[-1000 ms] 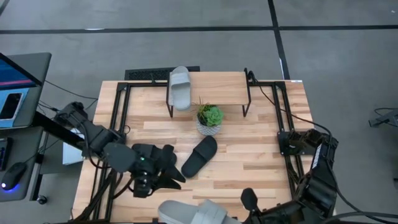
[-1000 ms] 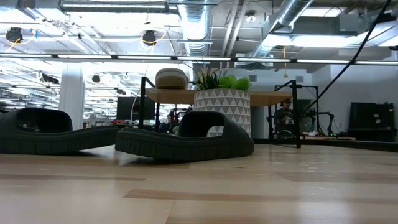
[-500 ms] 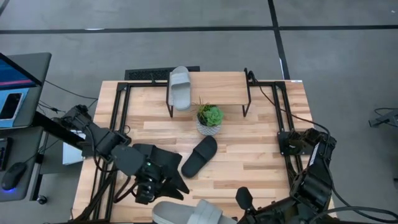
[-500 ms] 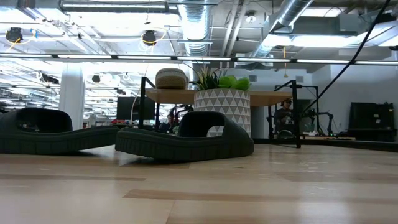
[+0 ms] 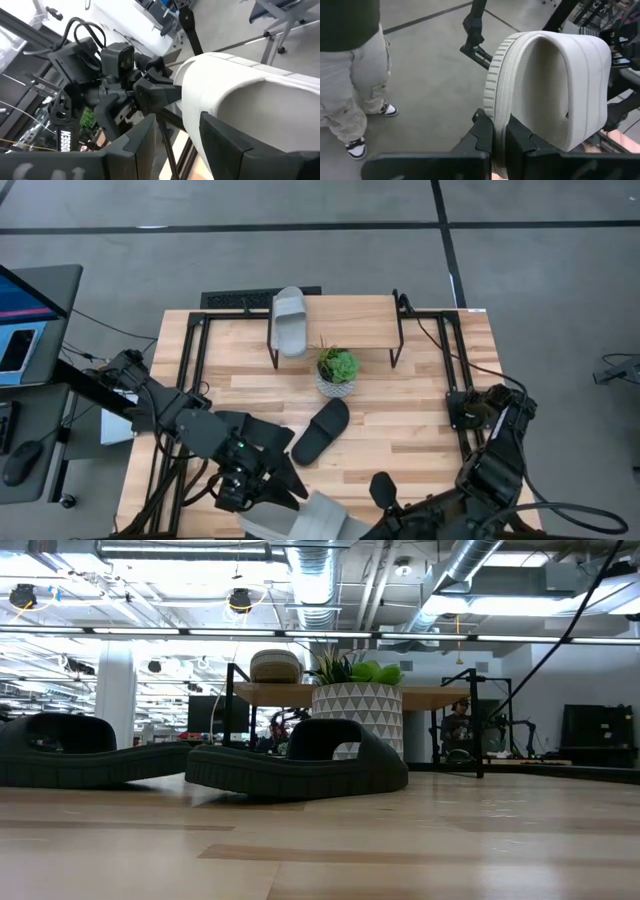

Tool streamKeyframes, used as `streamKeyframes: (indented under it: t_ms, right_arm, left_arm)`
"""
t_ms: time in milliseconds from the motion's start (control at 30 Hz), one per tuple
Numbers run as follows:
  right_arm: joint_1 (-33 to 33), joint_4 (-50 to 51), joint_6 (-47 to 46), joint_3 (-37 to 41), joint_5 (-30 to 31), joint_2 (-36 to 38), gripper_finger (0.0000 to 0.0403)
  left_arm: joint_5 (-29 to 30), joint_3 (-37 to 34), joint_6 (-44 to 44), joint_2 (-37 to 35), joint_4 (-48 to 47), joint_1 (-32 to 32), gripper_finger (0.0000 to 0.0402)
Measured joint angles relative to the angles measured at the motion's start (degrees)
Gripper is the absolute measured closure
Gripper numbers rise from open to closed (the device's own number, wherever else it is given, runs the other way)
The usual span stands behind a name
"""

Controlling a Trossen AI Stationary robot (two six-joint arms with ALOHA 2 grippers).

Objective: Pick and place slides into the shelf
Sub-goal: Put the gray slide on the shelf

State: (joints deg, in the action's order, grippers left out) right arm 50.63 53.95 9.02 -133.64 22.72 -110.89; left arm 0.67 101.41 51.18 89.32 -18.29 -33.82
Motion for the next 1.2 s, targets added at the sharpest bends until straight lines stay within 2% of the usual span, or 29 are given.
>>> streamKeyframes:
  t_ms: [333,700,1200]
  right_arm:
    - [-1.0,0.0,1.1,0.0,-0.2,0.0,0.0393]
    - [-0.2,0.0,0.5,0.0,2.8,0.0,0.0393]
    - [-4.5,0.7,3.0,0.0,-0.6,0.0,0.0393]
  left_arm:
    - [1.2,0.0,-1.4,0.0,-3.0,0.0,0.0260]
    - [0.8,0.0,-2.9,0.0,-4.6,0.0,0.0260]
    - [-3.4,0.0,-4.0,0.0,-3.0,0.0,0.0264]
